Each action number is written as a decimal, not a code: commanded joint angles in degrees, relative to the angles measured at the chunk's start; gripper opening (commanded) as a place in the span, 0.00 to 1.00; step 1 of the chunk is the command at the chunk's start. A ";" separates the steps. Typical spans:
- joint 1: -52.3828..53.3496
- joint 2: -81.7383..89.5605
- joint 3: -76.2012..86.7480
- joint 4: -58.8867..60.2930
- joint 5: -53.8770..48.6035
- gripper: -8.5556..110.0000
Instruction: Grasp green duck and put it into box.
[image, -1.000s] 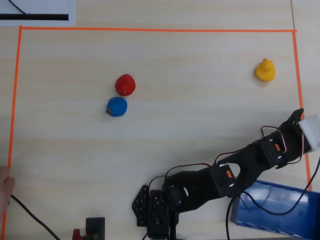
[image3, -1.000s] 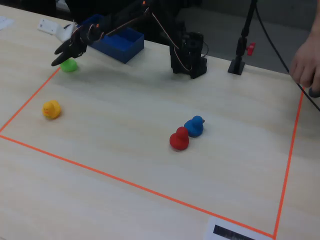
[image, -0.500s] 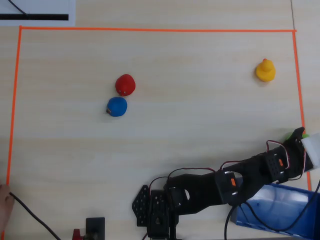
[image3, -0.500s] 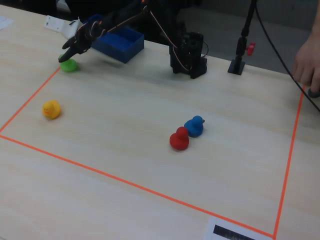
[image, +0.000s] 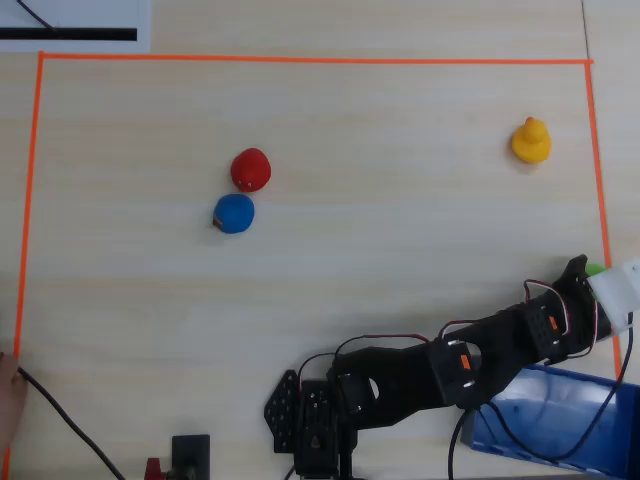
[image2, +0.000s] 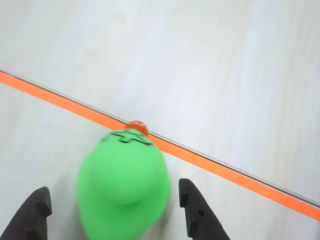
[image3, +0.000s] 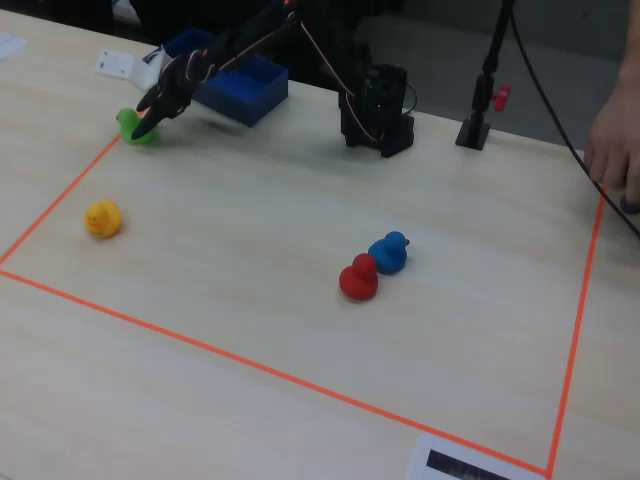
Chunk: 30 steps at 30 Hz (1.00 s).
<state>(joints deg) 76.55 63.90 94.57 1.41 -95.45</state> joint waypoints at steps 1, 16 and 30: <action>-0.79 1.49 -0.70 0.53 -0.44 0.37; -0.97 -3.96 -6.77 3.43 -2.37 0.14; -2.72 5.19 -10.46 16.70 0.09 0.07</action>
<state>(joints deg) 74.62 60.21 87.45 11.87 -97.56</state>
